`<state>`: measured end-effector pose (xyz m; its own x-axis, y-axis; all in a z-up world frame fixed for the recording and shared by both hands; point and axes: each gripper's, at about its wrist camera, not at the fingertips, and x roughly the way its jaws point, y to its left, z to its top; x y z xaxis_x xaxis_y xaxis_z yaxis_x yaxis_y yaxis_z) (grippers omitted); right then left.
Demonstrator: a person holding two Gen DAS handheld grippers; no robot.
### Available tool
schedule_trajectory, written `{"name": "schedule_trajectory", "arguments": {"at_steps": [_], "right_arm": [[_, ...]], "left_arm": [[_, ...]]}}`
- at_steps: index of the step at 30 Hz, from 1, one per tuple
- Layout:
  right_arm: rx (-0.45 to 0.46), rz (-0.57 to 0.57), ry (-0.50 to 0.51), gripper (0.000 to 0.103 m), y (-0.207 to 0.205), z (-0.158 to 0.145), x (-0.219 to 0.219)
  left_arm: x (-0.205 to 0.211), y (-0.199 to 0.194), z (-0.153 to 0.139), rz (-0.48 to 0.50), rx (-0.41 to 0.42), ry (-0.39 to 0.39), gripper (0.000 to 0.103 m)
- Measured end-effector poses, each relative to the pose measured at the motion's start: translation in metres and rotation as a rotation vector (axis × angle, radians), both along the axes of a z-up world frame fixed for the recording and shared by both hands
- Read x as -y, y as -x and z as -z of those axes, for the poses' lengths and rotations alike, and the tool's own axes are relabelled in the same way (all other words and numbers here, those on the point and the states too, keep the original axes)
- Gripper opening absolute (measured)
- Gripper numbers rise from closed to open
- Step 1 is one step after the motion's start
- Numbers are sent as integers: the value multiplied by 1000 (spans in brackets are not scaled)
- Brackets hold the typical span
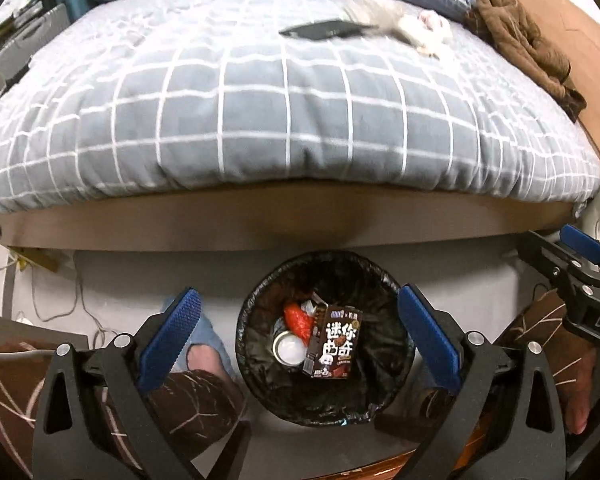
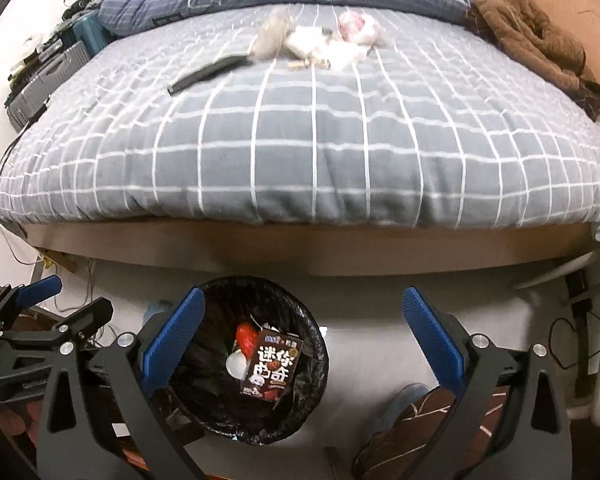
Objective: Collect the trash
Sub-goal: 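Move both tools back over the bed toward the black packet and bubble wrap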
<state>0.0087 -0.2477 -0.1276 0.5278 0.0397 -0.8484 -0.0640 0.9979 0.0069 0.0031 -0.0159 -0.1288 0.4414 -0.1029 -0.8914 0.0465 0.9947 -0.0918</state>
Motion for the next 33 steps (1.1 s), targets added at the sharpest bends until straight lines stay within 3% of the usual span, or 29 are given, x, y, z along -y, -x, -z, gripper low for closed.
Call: {"name": "schedule_trajectory", "arguments": {"at_steps": [5, 14, 17, 20, 25, 33], "right_arm": [[49, -8, 0, 95, -1, -25, -3], [133, -18, -7, 95, -8, -67, 0], [146, -17, -8, 95, -13, -74, 2], [152, -15, -3, 95, -24, -77, 4], [152, 2, -12, 95, -37, -79, 11], [147, -14, -42, 95, -31, -75, 14]], "left_arm": [[2, -4, -19, -4, 41, 7, 97], [-1, -22, -64, -68, 89, 90, 96], [1, -29, -74, -79, 113, 80, 96], [-5, -47, -71, -107, 68, 160, 95], [1, -62, -64, -110, 75, 83, 94], [-4, -51, -63, -135, 105, -42, 95]]}}
